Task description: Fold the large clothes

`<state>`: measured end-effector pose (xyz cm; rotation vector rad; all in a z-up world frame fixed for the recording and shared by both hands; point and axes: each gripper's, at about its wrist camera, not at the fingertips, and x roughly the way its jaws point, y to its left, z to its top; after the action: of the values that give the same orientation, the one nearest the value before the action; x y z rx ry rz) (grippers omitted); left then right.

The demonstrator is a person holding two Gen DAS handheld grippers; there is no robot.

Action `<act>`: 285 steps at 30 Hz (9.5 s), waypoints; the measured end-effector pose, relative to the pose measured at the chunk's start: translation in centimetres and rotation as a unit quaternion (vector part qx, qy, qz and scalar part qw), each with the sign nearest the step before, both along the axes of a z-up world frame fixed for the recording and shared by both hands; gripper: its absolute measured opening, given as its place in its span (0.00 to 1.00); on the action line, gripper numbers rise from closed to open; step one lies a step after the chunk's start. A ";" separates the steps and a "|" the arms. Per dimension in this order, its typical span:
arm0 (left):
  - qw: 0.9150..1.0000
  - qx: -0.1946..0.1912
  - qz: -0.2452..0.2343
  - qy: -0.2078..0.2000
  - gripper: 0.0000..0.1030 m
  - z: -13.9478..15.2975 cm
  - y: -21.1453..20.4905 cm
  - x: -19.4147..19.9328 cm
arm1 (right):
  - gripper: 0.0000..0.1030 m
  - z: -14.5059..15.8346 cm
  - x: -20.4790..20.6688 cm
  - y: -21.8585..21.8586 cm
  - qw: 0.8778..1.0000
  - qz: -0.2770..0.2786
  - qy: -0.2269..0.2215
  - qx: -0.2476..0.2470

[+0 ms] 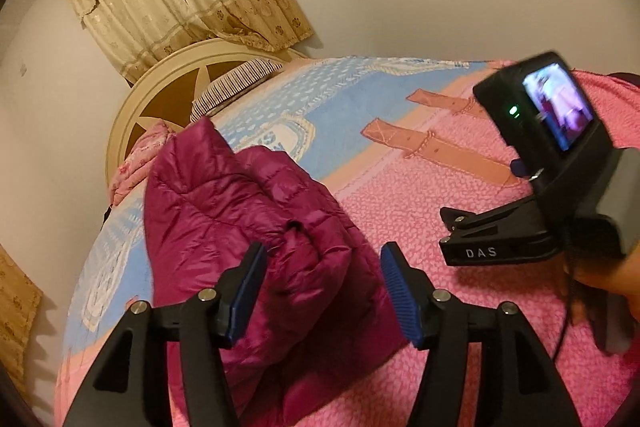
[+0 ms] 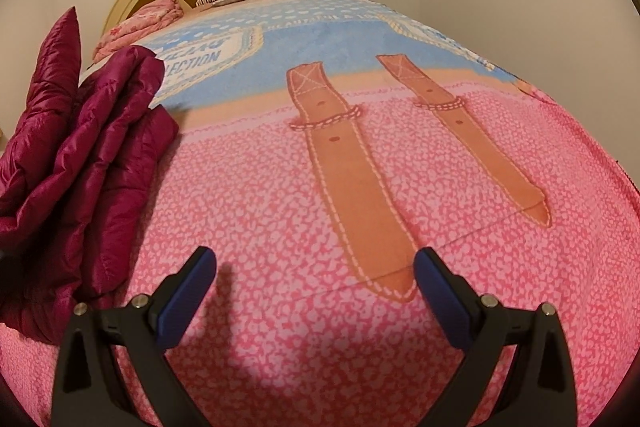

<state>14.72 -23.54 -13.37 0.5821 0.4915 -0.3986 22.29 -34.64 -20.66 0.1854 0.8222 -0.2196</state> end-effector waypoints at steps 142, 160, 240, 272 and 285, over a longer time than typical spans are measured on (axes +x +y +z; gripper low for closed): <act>0.954 -0.141 0.248 0.094 0.04 -2.1 16.4 14.0 | 0.25 3.0 11.8 12.9 0.981 0.150 -0.044 0.114; 0.932 -0.163 0.320 0.045 0.02 2.0 28.1 9.8 | 0.24 6.1 12.2 23.6 0.961 0.245 -0.062 0.111; 0.880 -0.229 0.408 -0.080 0.91 9.3 40.8 -6.0 | 0.81 14.7 2.8 36.3 0.911 0.378 -0.161 0.036; 0.879 -0.232 0.410 -0.071 0.91 9.1 40.6 -6.5 | 0.84 14.6 0.2 35.4 0.908 0.381 -0.170 0.031; 0.879 -0.233 0.409 -0.070 0.91 9.1 40.1 -6.5 | 0.84 14.9 0.0 35.1 0.908 0.380 -0.175 0.032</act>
<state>8.19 16.58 -4.28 -0.0959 0.4385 0.3375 22.28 0.44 -5.79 -0.0448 0.4918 0.5662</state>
